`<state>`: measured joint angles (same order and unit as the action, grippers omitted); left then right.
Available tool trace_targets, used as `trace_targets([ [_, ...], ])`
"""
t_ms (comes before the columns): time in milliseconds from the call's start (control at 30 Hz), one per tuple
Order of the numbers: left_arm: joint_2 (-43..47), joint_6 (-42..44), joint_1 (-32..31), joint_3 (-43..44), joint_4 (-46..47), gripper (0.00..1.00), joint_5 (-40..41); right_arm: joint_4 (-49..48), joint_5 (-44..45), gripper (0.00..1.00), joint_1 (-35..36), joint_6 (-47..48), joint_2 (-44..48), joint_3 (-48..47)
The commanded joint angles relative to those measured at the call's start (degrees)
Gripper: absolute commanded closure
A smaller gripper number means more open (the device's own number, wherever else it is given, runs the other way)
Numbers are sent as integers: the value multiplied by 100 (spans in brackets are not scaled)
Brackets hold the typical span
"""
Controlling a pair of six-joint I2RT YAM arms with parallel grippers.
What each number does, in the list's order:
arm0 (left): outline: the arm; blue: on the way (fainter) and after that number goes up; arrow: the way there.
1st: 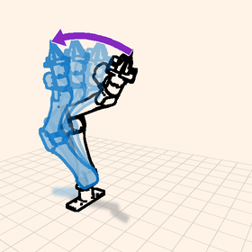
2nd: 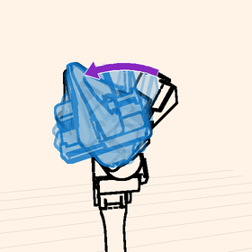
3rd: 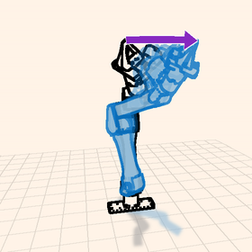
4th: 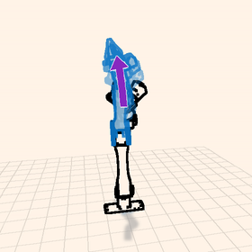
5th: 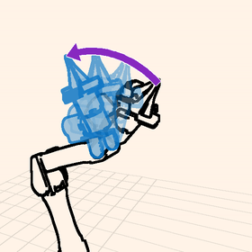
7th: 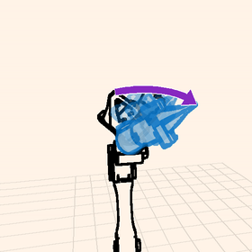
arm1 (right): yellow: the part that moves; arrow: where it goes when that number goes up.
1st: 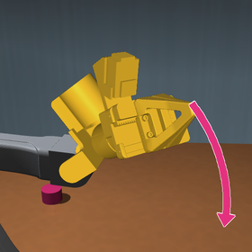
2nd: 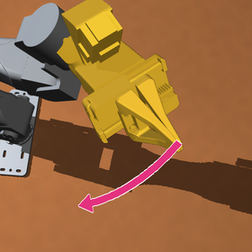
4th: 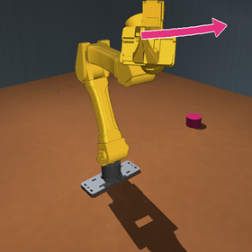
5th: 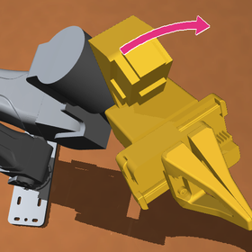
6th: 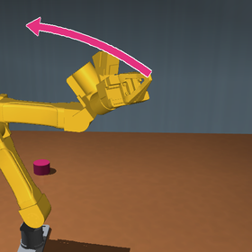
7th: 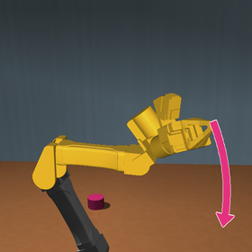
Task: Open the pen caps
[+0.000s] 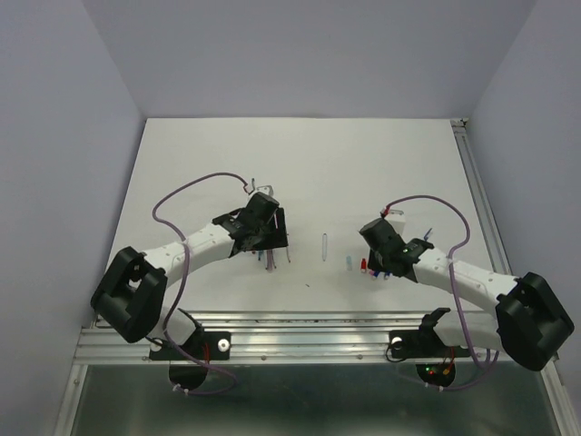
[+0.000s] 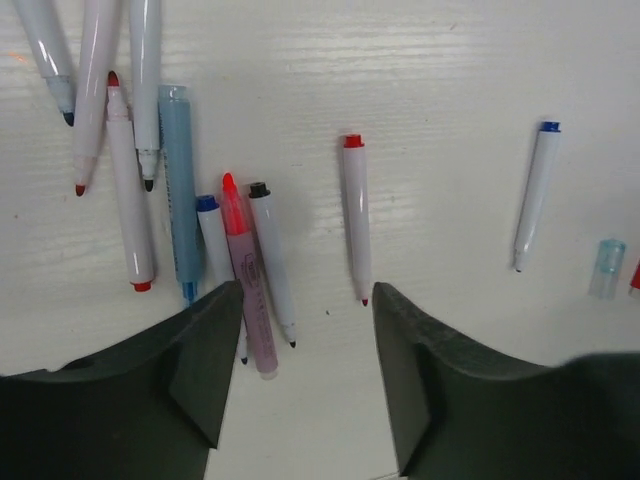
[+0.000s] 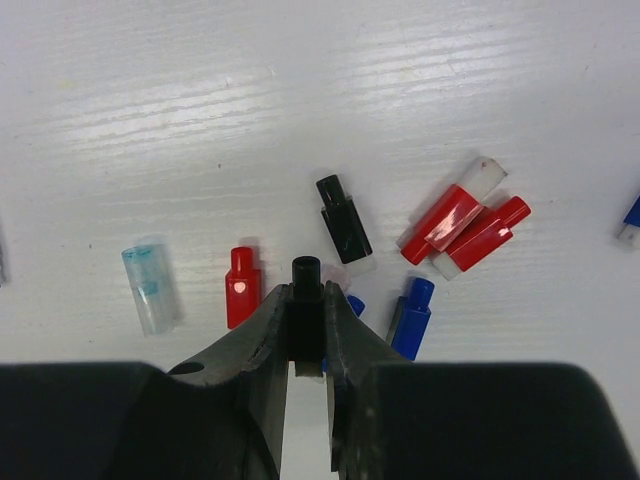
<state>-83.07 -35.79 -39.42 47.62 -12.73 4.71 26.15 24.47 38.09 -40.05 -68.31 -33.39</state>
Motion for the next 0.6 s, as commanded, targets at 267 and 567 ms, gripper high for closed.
trace_targets([
  [267,1257,-218,-40,169,-151,1,584,-453,102,77,-91,-11,-287,-388],
  [567,1363,-235,-39,169,-212,1,689,-243,234,66,-100,-152,-340,-511],
])
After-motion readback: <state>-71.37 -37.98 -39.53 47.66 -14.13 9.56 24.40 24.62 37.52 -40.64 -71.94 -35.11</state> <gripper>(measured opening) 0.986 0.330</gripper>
